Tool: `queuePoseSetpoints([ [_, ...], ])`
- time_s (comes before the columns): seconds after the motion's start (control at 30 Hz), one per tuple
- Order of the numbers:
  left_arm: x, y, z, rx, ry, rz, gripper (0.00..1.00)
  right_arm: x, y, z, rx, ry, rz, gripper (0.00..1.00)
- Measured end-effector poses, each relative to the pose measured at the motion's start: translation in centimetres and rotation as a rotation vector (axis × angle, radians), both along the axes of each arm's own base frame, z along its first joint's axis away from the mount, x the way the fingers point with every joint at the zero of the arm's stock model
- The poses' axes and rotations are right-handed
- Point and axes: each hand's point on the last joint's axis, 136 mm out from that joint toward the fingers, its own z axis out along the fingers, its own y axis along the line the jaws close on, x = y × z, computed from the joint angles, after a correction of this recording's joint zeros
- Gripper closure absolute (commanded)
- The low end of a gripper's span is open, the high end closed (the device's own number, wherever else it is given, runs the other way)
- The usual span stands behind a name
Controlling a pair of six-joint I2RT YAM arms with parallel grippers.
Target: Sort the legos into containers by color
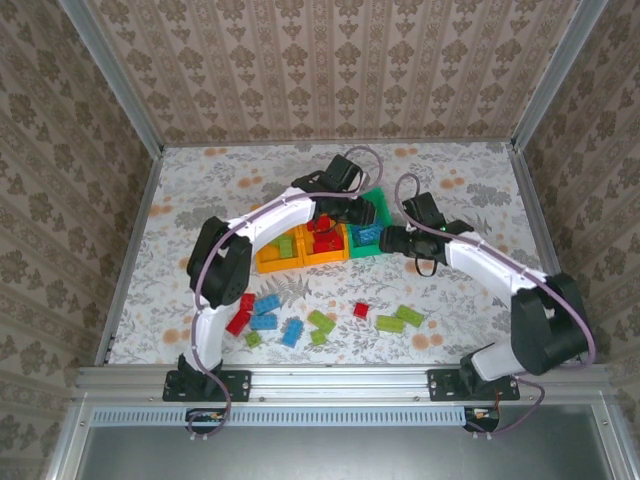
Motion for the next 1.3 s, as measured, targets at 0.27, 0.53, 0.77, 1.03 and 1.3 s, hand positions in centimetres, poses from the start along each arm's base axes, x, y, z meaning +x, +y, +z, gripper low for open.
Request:
queuePoseSetpoints([
  [0.27,0.4,-1.0,0.0,-0.044,0.025,0.013,0.21,-5.2,-1.4,-2.2,-0.015,0.017,0.059,0.19],
  [0.53,0.3,0.1,1.5,-0.049,-0.016,0.036,0.0,-8.6,3.6,-1.3,0.002,-0.044,0.33,0.19],
  [0.77,0.5,4.9,3.3,-0.046,-0.054,0.104,0.0,-12.3,9.9,-2.5,-0.04,0.014,0.654,0.19],
  [1.03,1.6,11.1,3.5,-0.06,-0.064,0.211,0.0,-13.1,14.0,-2.9,-0.193,0.069,0.888,0.19],
  [1.3,0.6,12.8,2.5,-0.054,-0.046,0.224,0.0,-14.0,12.2,-3.6,-0.354,0.136,1.067,0.2],
])
